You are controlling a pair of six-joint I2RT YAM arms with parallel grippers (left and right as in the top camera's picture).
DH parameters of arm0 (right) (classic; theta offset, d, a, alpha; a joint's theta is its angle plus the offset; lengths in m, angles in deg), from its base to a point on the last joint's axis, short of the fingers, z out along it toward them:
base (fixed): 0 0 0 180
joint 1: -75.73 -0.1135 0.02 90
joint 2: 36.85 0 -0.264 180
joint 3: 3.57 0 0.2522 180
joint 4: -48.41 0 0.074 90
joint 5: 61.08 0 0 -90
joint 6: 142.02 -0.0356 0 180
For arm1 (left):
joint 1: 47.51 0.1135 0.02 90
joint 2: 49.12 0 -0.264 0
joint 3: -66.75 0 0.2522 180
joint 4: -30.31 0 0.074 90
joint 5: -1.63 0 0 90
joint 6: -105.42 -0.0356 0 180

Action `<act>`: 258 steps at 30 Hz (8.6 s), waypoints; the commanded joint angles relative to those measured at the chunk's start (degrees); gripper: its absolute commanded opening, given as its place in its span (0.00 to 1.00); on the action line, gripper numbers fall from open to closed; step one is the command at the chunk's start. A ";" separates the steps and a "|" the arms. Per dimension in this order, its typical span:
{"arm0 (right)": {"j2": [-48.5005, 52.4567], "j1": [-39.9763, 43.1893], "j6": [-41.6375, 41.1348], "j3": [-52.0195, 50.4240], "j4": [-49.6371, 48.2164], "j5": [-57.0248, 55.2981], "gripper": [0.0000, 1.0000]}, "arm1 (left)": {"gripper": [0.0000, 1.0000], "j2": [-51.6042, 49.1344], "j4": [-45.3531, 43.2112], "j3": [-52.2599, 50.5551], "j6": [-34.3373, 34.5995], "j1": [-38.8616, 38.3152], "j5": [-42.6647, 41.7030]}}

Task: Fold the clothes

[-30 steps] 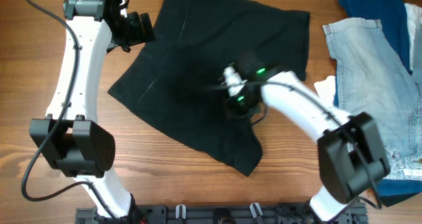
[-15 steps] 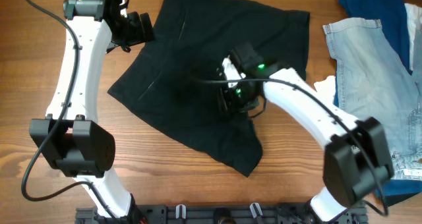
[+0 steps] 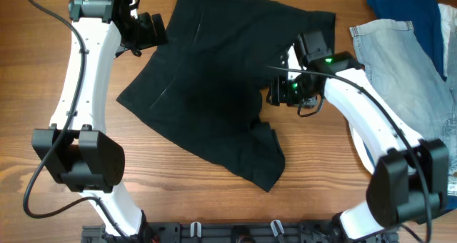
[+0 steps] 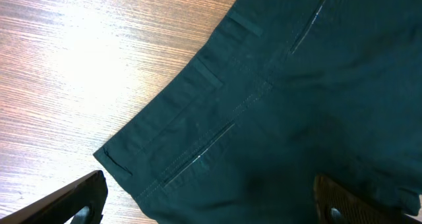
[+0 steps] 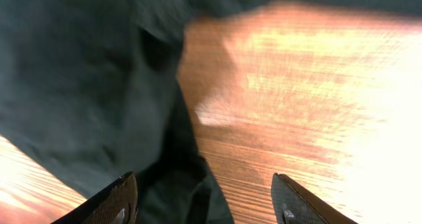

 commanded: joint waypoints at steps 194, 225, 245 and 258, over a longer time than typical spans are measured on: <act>-7.89 2.95 0.35 -5.31 -8.00 -2.21 0.72 | 0.04 -23.19 5.60 -16.09 3.48 5.73 -6.27; -3.50 2.95 0.59 -5.31 -12.39 -2.49 0.72 | 0.04 -22.67 -10.19 -41.68 14.69 -8.98 -14.16; -3.54 2.95 0.39 -5.27 -12.37 -0.39 0.90 | 0.12 -10.10 -11.10 -45.29 16.94 -10.32 -8.26; -18.95 2.95 -8.22 -0.68 0.68 -5.70 1.00 | 1.00 13.60 -9.60 -45.27 16.96 -11.72 -4.68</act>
